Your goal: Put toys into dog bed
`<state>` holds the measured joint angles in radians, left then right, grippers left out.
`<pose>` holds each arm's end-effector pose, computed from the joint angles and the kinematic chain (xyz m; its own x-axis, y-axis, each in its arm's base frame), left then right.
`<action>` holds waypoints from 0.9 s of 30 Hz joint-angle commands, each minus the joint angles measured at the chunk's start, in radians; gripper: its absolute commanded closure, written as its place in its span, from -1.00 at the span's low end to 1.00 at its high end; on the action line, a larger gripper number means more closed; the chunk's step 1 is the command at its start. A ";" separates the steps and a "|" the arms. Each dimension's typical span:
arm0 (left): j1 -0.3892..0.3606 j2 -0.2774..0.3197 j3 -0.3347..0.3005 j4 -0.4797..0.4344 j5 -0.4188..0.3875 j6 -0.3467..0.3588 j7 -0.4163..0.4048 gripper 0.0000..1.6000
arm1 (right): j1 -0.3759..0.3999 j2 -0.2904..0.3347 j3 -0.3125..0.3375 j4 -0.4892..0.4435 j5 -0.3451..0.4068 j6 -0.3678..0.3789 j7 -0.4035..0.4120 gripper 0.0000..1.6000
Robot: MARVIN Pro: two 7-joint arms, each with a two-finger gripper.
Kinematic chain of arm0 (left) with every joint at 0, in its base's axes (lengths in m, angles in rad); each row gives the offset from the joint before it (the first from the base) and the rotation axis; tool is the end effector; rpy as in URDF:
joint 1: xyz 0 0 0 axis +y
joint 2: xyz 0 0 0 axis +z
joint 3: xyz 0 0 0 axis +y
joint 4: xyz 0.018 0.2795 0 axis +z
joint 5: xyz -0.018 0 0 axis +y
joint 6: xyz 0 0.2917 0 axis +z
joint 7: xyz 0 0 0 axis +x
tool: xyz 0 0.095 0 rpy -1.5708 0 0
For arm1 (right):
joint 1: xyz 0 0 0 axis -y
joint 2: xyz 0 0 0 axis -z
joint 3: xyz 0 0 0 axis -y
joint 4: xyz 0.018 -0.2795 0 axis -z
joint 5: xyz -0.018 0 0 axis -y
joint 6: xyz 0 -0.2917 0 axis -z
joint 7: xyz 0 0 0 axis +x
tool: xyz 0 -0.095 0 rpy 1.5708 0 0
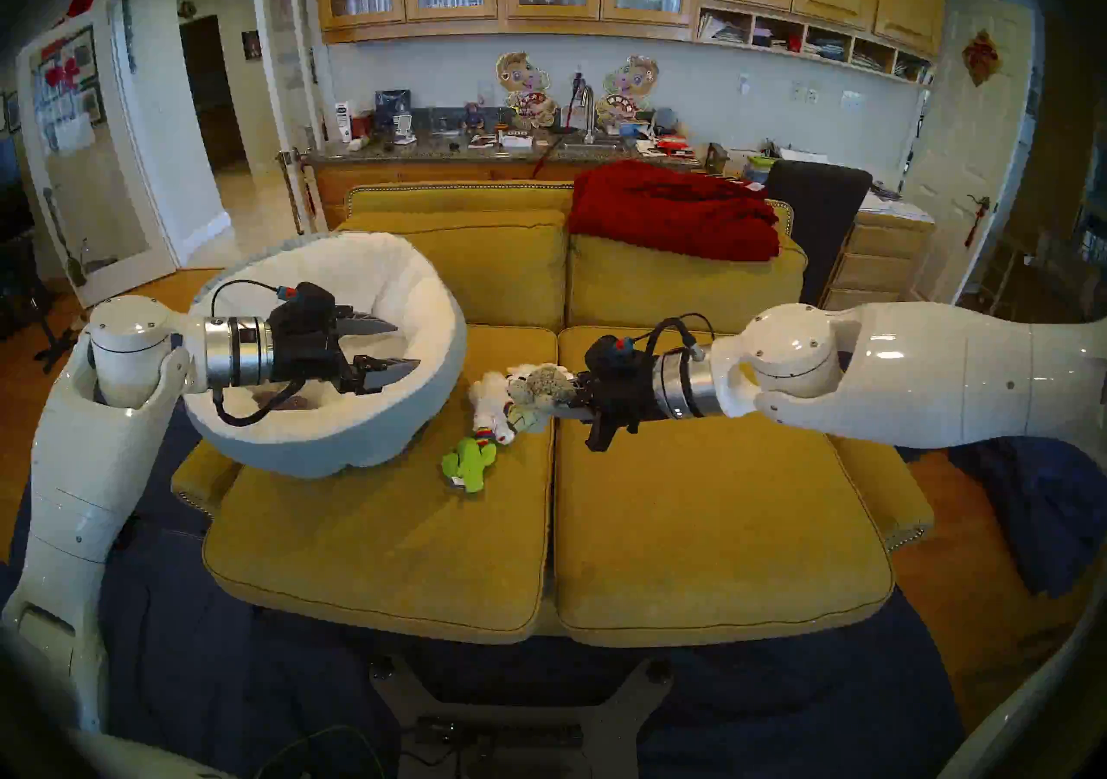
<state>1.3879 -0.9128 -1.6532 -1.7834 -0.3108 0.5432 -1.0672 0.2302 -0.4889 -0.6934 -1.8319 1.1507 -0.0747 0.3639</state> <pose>0.3835 0.0915 -0.1456 0.1430 -0.3258 0.9346 -0.8271 -0.5579 -0.0679 0.3808 -0.0114 -0.1672 0.0267 0.5392 0.8417 0.9340 -0.3135 0.1712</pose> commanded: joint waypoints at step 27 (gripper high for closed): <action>-0.012 -0.009 0.084 -0.073 -0.069 -0.070 -0.204 -1.00 | 0.212 0.272 0.023 -0.259 -0.015 0.204 -0.013 1.00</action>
<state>1.3924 -0.9238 -1.5622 -1.8229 -0.3678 0.4895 -1.2543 0.4022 -0.2305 -0.7084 -2.0753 1.1185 0.1286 0.3651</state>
